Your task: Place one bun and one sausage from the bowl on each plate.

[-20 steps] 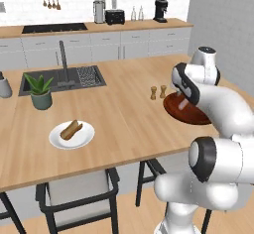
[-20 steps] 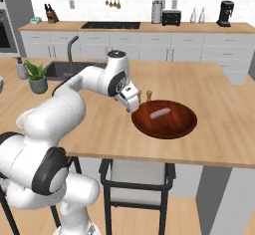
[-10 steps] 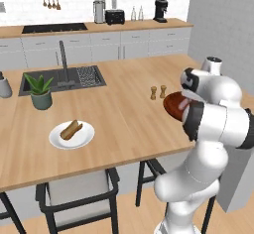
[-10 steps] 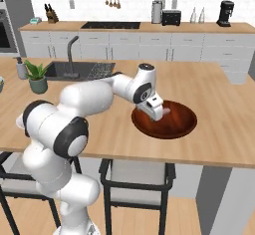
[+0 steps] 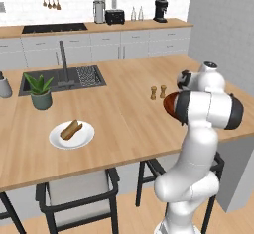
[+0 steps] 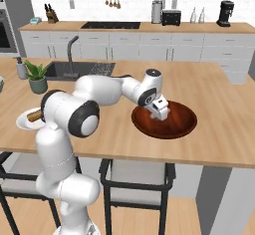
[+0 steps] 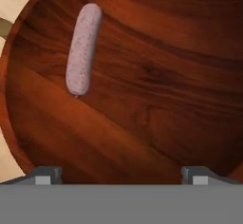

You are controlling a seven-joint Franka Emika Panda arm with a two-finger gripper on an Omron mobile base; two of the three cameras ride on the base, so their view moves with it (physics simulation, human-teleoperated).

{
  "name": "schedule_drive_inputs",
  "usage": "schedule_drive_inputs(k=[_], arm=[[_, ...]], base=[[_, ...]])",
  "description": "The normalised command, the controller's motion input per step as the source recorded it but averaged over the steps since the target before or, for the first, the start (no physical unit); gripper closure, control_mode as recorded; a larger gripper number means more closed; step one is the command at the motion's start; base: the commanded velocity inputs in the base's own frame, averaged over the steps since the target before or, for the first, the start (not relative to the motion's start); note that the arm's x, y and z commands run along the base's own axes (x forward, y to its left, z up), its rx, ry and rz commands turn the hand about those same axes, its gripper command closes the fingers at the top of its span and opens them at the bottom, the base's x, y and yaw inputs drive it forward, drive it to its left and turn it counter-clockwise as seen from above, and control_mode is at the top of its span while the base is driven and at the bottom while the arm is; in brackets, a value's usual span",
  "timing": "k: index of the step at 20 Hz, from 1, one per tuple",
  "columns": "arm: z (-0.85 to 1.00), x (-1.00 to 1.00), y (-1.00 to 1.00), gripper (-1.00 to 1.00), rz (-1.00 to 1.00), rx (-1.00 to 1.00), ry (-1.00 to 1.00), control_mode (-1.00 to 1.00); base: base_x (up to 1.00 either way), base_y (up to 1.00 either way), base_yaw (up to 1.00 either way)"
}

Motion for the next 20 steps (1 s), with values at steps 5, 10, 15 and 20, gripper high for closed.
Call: schedule_drive_inputs(k=[5, 10, 15, 20], arm=[[-0.30, 0.81, 0.00, -1.00, 0.00, 0.07, 0.02, -1.00], [-0.42, 0.43, -0.07, -1.00, 0.00, 0.03, 0.01, -1.00], [-0.37, 0.10, -0.20, -1.00, 0.00, 0.00, 0.00, -1.00], [-0.10, 0.48, 0.00, -1.00, -0.01, 0.00, 0.00, -1.00]], base=[[0.00, 0.00, 0.00], [0.00, 0.00, 0.00], [0.00, 0.00, 0.00], [0.00, 0.00, 0.00]])
